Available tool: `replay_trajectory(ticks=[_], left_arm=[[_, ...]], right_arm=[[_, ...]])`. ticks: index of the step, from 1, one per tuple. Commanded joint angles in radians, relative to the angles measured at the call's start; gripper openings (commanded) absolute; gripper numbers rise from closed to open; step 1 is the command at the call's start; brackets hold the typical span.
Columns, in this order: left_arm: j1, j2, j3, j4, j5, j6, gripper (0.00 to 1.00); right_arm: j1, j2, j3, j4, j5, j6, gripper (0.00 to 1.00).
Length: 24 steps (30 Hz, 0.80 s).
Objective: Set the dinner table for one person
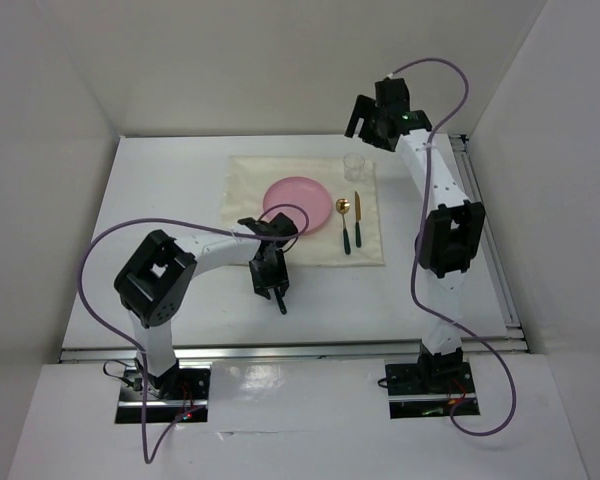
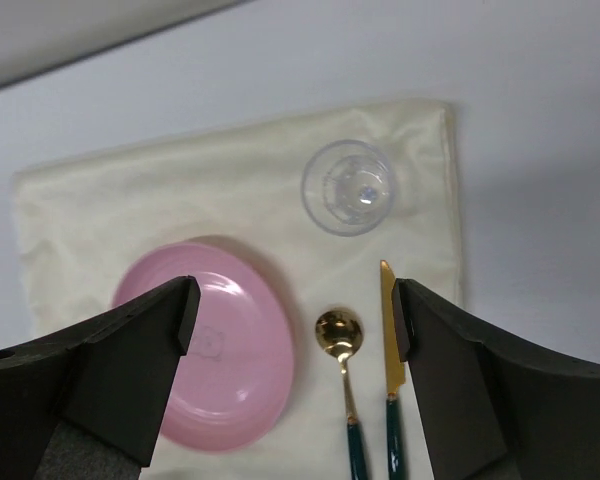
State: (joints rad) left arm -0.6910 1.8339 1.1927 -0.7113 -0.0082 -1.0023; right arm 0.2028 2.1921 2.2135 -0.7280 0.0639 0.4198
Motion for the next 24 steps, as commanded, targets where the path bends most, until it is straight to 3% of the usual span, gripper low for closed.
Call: replay_trajectory(ticks=[1, 4, 8, 18, 21, 24], left_arm=[[-0.004, 0.054, 0.019, 0.023, -0.019, -0.045, 0.50], [0.005, 0.074, 0.019, 0.013, -0.019, -0.055, 0.38], [0.005, 0.012, -0.021, -0.042, -0.053, -0.068, 0.02], [-0.019, -0.306, -0.114, -0.312, 0.025, 0.054, 0.00], [-0.030, -0.396, -0.114, -0.321, 0.034, 0.054, 0.00], [0.016, -0.409, -0.021, -0.338, -0.002, 0.074, 0.00]], right_arm=[[0.015, -0.121, -0.032, 0.071, 0.020, -0.013, 0.91], [0.015, -0.144, -0.044, 0.072, 0.030, -0.023, 0.91], [0.015, -0.167, -0.063, 0.072, 0.050, -0.032, 0.91], [0.006, -0.190, -0.074, 0.072, 0.050, -0.041, 0.91], [0.006, -0.199, -0.074, 0.061, 0.076, -0.050, 0.92], [0.015, -0.225, -0.127, 0.061, 0.085, -0.050, 0.93]])
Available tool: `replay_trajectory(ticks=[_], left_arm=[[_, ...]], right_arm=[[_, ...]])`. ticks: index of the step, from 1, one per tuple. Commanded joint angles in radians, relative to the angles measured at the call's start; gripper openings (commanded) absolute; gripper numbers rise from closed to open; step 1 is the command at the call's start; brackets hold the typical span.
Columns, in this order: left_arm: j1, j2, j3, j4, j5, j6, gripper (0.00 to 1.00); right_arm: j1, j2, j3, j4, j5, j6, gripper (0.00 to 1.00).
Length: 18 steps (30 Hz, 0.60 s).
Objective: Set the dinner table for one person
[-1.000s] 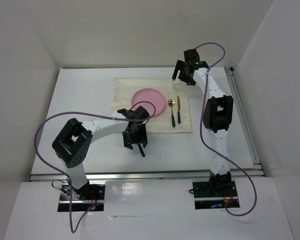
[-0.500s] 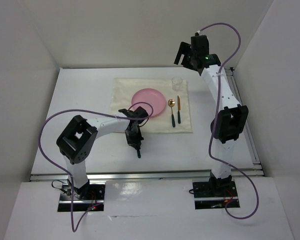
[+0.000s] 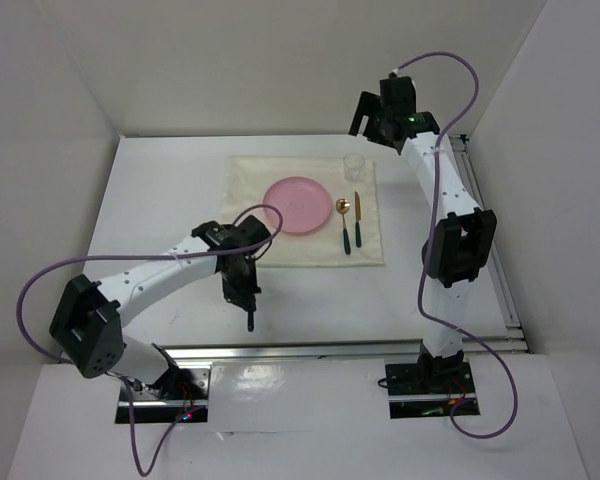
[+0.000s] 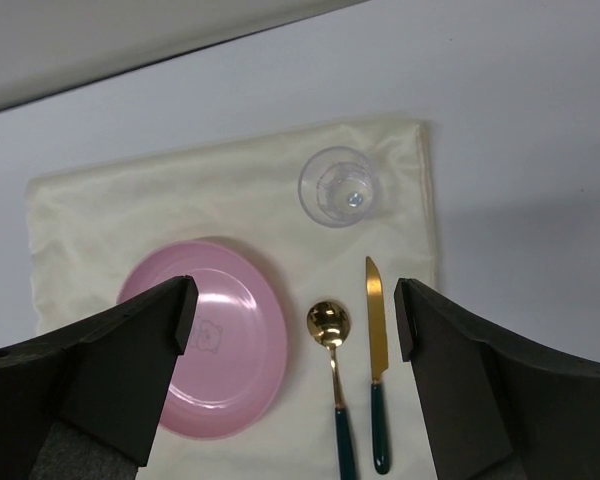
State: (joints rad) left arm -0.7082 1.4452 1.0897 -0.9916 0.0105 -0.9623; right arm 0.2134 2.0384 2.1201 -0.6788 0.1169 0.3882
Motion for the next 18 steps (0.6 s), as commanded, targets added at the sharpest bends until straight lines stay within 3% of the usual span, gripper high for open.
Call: replay_trajectory(ticks=[1, 8, 18], left_arm=[[0.045, 0.000, 0.114, -0.100, -0.038, 0.069, 0.00], [0.200, 0.251, 0.427, -0.090, -0.259, 0.244, 0.00], [0.349, 0.685, 0.852, -0.005, -0.248, 0.408, 0.00]], right_arm=[[0.004, -0.081, -0.048, 0.012, 0.032, -0.018, 0.93], [0.004, -0.205, -0.225, 0.033, 0.018, -0.009, 0.93], [0.014, -0.441, -0.598, 0.051, 0.017, 0.083, 0.95]])
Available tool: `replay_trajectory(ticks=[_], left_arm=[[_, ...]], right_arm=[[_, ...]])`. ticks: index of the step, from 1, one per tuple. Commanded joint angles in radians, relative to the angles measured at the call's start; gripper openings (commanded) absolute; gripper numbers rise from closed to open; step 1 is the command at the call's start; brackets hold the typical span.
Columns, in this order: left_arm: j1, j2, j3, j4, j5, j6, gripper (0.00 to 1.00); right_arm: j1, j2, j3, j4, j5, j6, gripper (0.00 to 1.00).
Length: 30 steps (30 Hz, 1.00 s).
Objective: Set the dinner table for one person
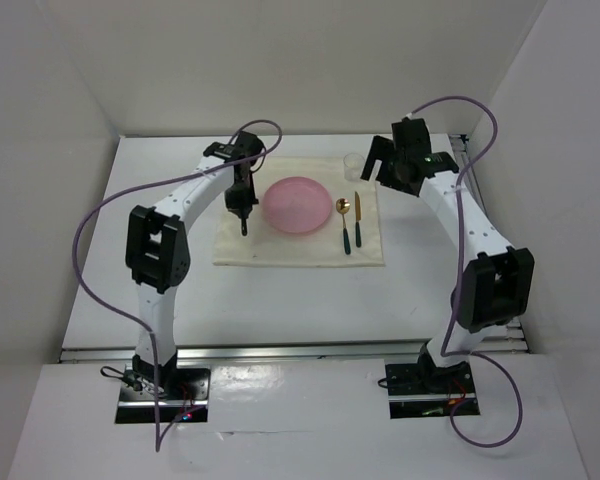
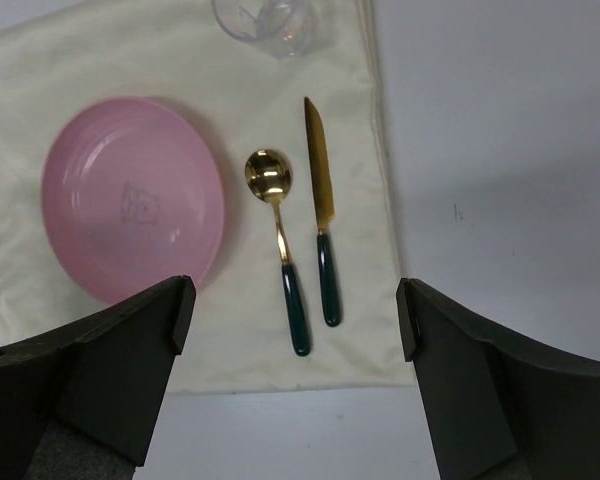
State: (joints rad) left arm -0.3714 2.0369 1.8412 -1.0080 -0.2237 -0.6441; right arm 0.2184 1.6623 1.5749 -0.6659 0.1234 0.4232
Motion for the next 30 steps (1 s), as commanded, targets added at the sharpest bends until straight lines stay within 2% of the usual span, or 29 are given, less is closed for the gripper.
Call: replay_trajectory(ticks=[1, 4, 8, 13, 15, 16, 17, 18, 19, 21, 25, 30], left_arm=[[0.012, 0.124, 0.149, 0.011, -0.003, 0.104, 0.00], [0.023, 0.221, 0.205, 0.011, 0.018, 0.135, 0.00], [0.046, 0.290, 0.205, 0.000, 0.018, 0.135, 0.00], [0.046, 0.299, 0.159, 0.028, 0.044, 0.124, 0.00], [0.046, 0.325, 0.173, 0.002, 0.044, 0.124, 0.17], [0.046, 0.325, 0.173, -0.009, 0.035, 0.124, 0.36], [0.046, 0.325, 0.173, -0.009, 0.035, 0.124, 0.45], [0.046, 0.292, 0.173, -0.009, 0.035, 0.124, 0.50], [0.046, 0.272, 0.146, 0.006, 0.035, 0.124, 0.60], [0.046, 0.231, 0.145, 0.006, 0.059, 0.144, 0.65], [0.026, 0.117, 0.145, -0.013, 0.083, 0.156, 0.67], [0.017, -0.095, 0.110, -0.023, 0.107, 0.156, 0.79]], right_arm=[[0.009, -0.090, -0.096, 0.028, 0.022, 0.048, 0.95], [0.009, -0.127, -0.150, 0.016, 0.051, 0.060, 0.96], [0.009, -0.153, -0.176, -0.008, 0.087, 0.060, 0.96], [0.009, -0.187, -0.220, -0.027, 0.108, 0.060, 0.98], [0.009, -0.199, -0.220, -0.027, 0.117, 0.060, 0.98], [0.009, -0.199, -0.220, -0.040, 0.117, 0.060, 0.99], [0.009, -0.199, -0.220, -0.049, 0.117, 0.060, 0.99], [0.009, -0.199, -0.220, -0.049, 0.117, 0.060, 0.99], [0.009, -0.208, -0.220, -0.049, 0.117, 0.060, 0.99], [0.009, -0.208, -0.220, -0.049, 0.117, 0.060, 1.00], [-0.001, -0.217, -0.230, -0.058, 0.108, 0.112, 1.00], [-0.001, -0.217, -0.262, -0.069, 0.144, 0.158, 1.00]])
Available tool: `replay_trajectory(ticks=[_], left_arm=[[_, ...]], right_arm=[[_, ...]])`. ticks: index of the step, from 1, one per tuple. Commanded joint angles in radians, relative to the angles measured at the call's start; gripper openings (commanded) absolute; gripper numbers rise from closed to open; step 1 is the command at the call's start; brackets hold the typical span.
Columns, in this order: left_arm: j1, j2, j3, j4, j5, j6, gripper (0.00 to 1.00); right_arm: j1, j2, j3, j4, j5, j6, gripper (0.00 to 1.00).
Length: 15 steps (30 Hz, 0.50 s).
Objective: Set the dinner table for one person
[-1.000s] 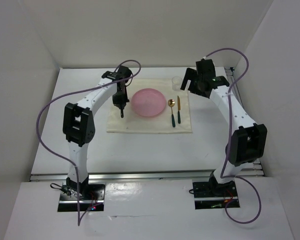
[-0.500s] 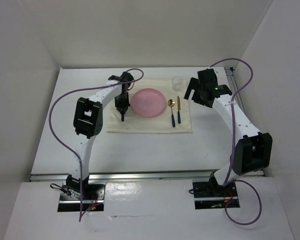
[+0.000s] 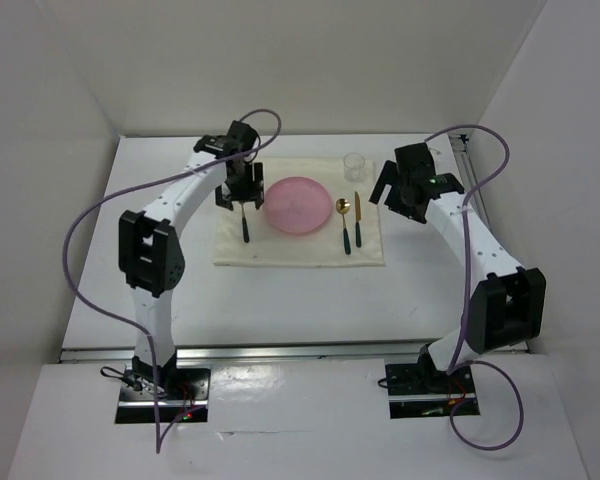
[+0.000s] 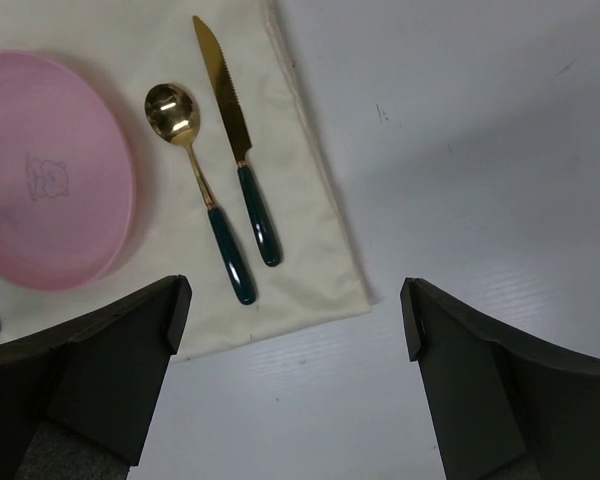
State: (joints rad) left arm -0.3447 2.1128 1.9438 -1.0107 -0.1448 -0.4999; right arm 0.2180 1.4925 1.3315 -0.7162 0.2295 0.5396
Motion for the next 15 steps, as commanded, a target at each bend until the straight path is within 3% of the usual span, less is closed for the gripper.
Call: replay_trajectory(ticks=[1, 8, 15], left_arm=[[-0.010, -0.200, -0.005, -0.020, 0.037, 0.012, 0.81], [-0.010, -0.496, -0.144, 0.082, 0.062, 0.031, 0.83], [-0.010, -0.793, -0.462, 0.300, 0.040, 0.054, 0.84]], right_arm=[[0.000, -0.057, -0.018, -0.019, 0.037, 0.042, 1.00], [0.000, -0.100, -0.052, -0.019, 0.024, 0.033, 1.00], [0.000, -0.170, -0.121, 0.000, 0.034, 0.004, 1.00]])
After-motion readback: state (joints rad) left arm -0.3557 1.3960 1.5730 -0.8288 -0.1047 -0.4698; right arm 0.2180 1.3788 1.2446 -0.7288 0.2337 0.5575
